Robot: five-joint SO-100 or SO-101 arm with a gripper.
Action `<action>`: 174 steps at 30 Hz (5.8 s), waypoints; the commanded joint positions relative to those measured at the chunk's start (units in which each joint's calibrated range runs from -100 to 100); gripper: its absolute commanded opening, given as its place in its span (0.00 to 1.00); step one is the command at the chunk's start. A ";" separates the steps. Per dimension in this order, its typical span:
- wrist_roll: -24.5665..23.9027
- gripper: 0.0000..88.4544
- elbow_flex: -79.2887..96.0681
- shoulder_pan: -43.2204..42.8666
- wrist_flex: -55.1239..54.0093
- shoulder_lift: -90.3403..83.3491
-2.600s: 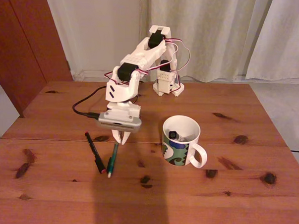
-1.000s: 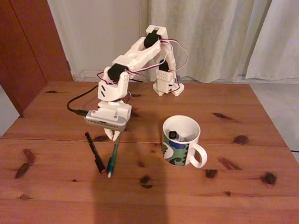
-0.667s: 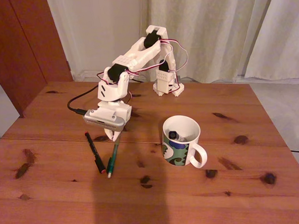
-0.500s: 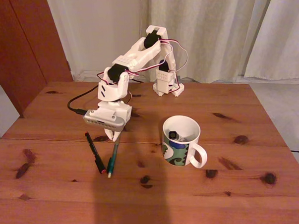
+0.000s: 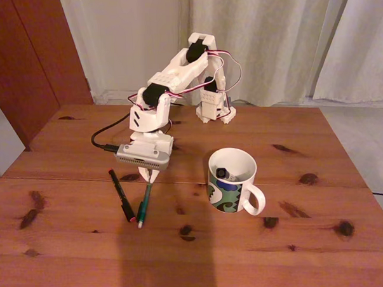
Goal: Clean up the desk and place the pens and markers into the cup
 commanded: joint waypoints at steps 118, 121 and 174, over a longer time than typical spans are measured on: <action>-25.09 0.01 26.95 -23.29 -19.53 -47.46; -26.34 0.01 26.95 -23.86 -20.13 -47.46; -25.50 0.02 48.69 -23.13 -37.68 -47.54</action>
